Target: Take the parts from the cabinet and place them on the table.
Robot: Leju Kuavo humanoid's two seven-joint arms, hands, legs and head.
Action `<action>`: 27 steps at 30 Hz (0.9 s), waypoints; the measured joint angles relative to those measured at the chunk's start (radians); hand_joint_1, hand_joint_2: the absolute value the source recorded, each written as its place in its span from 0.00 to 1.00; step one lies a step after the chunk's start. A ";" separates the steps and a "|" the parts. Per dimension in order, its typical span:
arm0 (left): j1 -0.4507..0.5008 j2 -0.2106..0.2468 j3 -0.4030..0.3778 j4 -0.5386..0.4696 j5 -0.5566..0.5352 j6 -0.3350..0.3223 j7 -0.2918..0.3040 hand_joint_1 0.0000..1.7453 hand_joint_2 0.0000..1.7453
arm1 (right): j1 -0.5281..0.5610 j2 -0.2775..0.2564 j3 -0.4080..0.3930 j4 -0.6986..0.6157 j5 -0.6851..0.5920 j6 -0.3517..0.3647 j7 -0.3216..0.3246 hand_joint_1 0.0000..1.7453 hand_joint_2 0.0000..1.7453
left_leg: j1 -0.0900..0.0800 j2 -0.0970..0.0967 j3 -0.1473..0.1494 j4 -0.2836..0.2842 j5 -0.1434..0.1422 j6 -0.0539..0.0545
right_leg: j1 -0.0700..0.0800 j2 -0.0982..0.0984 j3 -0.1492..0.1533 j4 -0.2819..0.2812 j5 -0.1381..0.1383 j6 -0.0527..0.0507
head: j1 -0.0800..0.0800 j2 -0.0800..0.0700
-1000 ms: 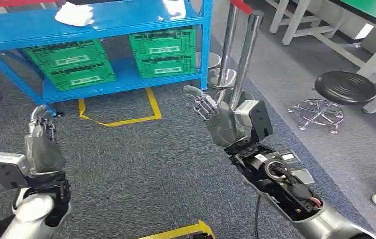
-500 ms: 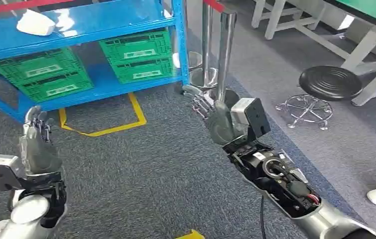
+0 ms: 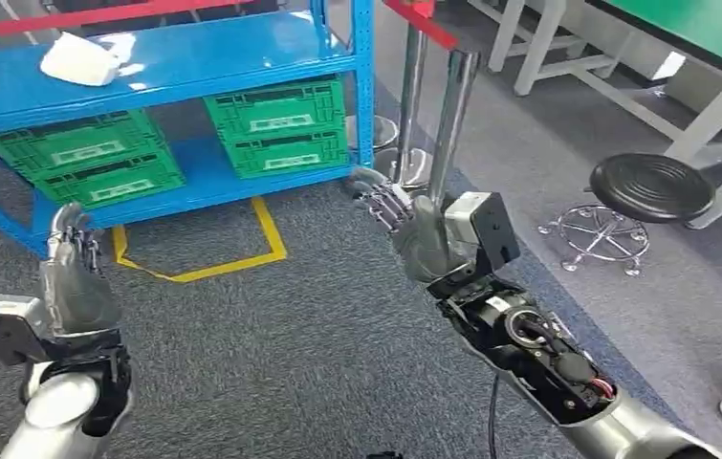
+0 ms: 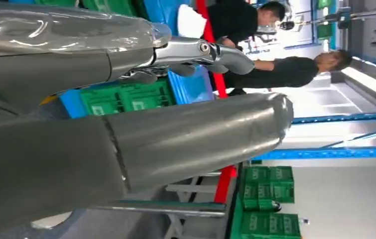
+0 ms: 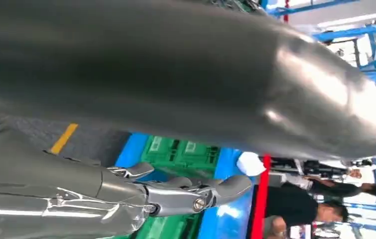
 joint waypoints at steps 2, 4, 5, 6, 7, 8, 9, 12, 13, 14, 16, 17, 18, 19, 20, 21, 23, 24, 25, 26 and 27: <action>0.002 0.000 0.000 0.000 0.000 0.000 0.000 0.00 0.00 | 0.002 0.000 0.000 0.001 0.000 0.000 0.000 0.00 0.00 | 0.002 0.001 0.038 -0.002 -0.037 -0.009 | -0.004 -0.009 0.024 -0.165 0.171 -0.001 | 0.011 0.000; 0.001 0.000 -0.001 0.003 0.000 0.000 0.002 0.00 0.00 | 0.005 0.000 0.001 0.005 0.000 0.000 0.004 0.00 0.00 | 0.000 -0.004 0.063 0.005 -0.066 -0.022 | 0.004 -0.016 0.028 -0.195 0.195 -0.019 | 0.011 0.000; 0.000 -0.002 -0.001 0.003 0.000 0.000 0.003 0.00 0.00 | 0.004 0.000 0.001 0.003 0.000 0.000 0.003 0.00 0.00 | 0.005 -0.001 0.075 -0.002 -0.076 -0.030 | 0.014 -0.010 0.046 -0.195 0.197 -0.029 | 0.002 0.000; -0.002 -0.002 -0.002 0.003 0.000 0.000 0.003 0.00 0.00 | -0.002 0.000 -0.001 0.000 0.000 0.000 0.000 0.00 0.00 | 0.005 0.000 0.083 0.015 -0.065 -0.037 | 0.014 -0.006 0.057 -0.201 0.193 -0.041 | 0.003 0.000; -0.005 -0.002 -0.002 0.002 0.000 0.002 0.002 0.00 0.00 | -0.011 0.000 -0.002 0.000 0.000 0.000 0.000 0.00 0.00 | 0.008 0.000 0.076 0.047 -0.056 -0.041 | 0.012 0.001 0.077 -0.202 0.190 -0.049 | 0.009 0.000; -0.005 -0.002 -0.002 0.002 -0.001 0.004 0.003 0.00 0.00 | -0.014 0.000 -0.002 -0.001 0.000 0.000 -0.001 0.00 0.00 | 0.012 0.000 0.040 0.111 -0.038 -0.044 | 0.011 0.001 0.086 -0.209 0.183 -0.056 | 0.008 0.000; -0.007 -0.002 -0.002 0.001 -0.002 0.006 0.002 0.00 0.00 | -0.015 0.000 -0.001 -0.001 0.000 0.002 0.000 0.00 0.00 | 0.012 -0.001 -0.015 0.197 -0.026 -0.048 | 0.011 0.000 0.096 -0.210 0.174 -0.064 | -0.001 0.000; -0.002 -0.001 -0.002 0.002 0.000 0.007 0.003 0.00 0.00 | -0.013 0.000 0.001 0.000 0.000 0.002 0.001 0.00 0.00 | 0.014 0.000 -0.181 0.358 -0.123 -0.064 | 0.011 0.006 0.120 -0.211 0.146 -0.067 | -0.008 0.000; -0.001 0.000 -0.003 0.002 -0.001 0.007 0.003 0.00 0.00 | -0.013 0.000 0.000 0.000 0.000 0.002 0.001 0.00 0.00 | 0.014 0.000 -0.216 0.364 -0.156 -0.062 | 0.011 0.008 0.135 -0.211 0.133 -0.066 | -0.010 0.000; -0.001 0.001 -0.002 0.001 -0.001 0.008 0.003 0.00 0.00 | -0.013 0.000 0.001 0.000 0.000 0.002 0.001 0.00 0.00 | 0.014 0.000 -0.230 0.338 -0.159 -0.059 | 0.011 0.010 0.149 -0.211 0.121 -0.065 | -0.013 0.000; -0.001 0.002 -0.003 0.001 0.000 0.008 0.003 0.00 0.00 | -0.013 0.000 0.002 0.000 0.000 0.002 0.001 0.00 0.00 | 0.013 0.000 -0.213 0.200 -0.067 -0.048 | 0.011 0.011 0.181 -0.212 0.097 -0.061 | -0.017 0.000; -0.002 0.002 -0.003 0.001 -0.001 0.008 0.003 0.00 0.00 | -0.014 0.000 0.002 0.000 0.000 0.002 0.001 0.00 0.00 | 0.012 0.000 -0.192 0.114 0.017 -0.040 | 0.011 0.011 0.195 -0.212 0.091 -0.058 | -0.019 0.000; -0.001 0.002 -0.003 0.002 -0.001 0.008 0.003 0.00 0.00 | -0.014 0.000 0.002 0.000 0.000 0.002 0.001 0.00 0.00 | 0.010 -0.003 -0.181 0.060 0.116 -0.034 | 0.012 0.013 0.193 -0.211 0.081 -0.053 | -0.021 0.000; -0.002 0.002 -0.003 0.002 0.000 0.008 0.004 0.00 0.00 | -0.014 0.000 0.002 0.000 0.000 0.002 0.002 0.00 0.00 | 0.002 -0.002 -0.186 0.063 0.082 -0.034 | 0.014 0.021 0.203 -0.212 0.075 -0.045 | -0.023 0.000; -0.002 0.002 -0.004 0.001 0.000 0.008 0.003 0.00 0.00 | -0.015 0.000 0.002 0.000 0.000 0.002 0.002 0.00 0.00 | 0.002 -0.004 -0.183 0.066 0.099 -0.031 | 0.014 0.020 0.204 -0.212 0.068 -0.039 | -0.021 0.000; -0.002 0.003 -0.004 0.000 0.000 0.008 0.003 0.00 0.00 | -0.015 0.000 0.002 0.000 0.000 0.002 0.002 0.00 0.00 | 0.001 -0.005 -0.182 0.066 0.093 -0.031 | 0.013 0.020 0.205 -0.217 0.063 -0.036 | -0.020 0.000; -0.004 0.001 -0.004 -0.001 0.000 0.008 0.005 0.00 0.00 | -0.013 0.000 -0.002 -0.005 0.000 0.001 0.003 0.00 0.00 | 0.013 -0.005 -0.162 0.052 0.090 -0.023 | 0.010 0.018 0.210 -0.219 0.048 -0.025 | -0.018 0.000; -0.006 0.001 -0.005 -0.001 0.000 0.008 0.005 0.00 0.00 | -0.014 0.000 -0.004 -0.006 0.001 0.001 0.002 0.00 0.00 | 0.011 -0.004 -0.153 0.050 0.083 -0.015 | 0.012 0.008 0.200 -0.182 0.030 -0.021 | -0.014 0.000; -0.008 0.000 -0.005 -0.001 0.000 0.008 0.006 0.00 0.00 | -0.017 0.000 -0.004 -0.007 0.001 0.001 0.003 0.00 0.00 | 0.011 -0.003 -0.147 0.050 0.077 -0.009 | 0.012 0.005 0.159 -0.102 -0.003 -0.019 | -0.007 0.000; -0.007 0.000 -0.005 -0.001 0.000 0.008 0.007 0.00 0.00 | -0.014 0.000 -0.005 -0.007 0.001 0.001 0.003 0.00 0.00 | 0.011 -0.003 -0.143 0.050 0.070 -0.007 | 0.011 0.004 0.102 -0.005 -0.035 -0.016 | -0.002 0.000; -0.006 0.000 -0.006 -0.001 0.001 0.008 0.007 0.00 0.00 | -0.009 0.000 -0.005 -0.007 0.001 0.000 0.003 0.00 0.00 | 0.011 -0.002 -0.140 0.050 0.064 -0.006 | 0.011 0.004 0.047 0.078 -0.059 -0.014 | 0.002 0.000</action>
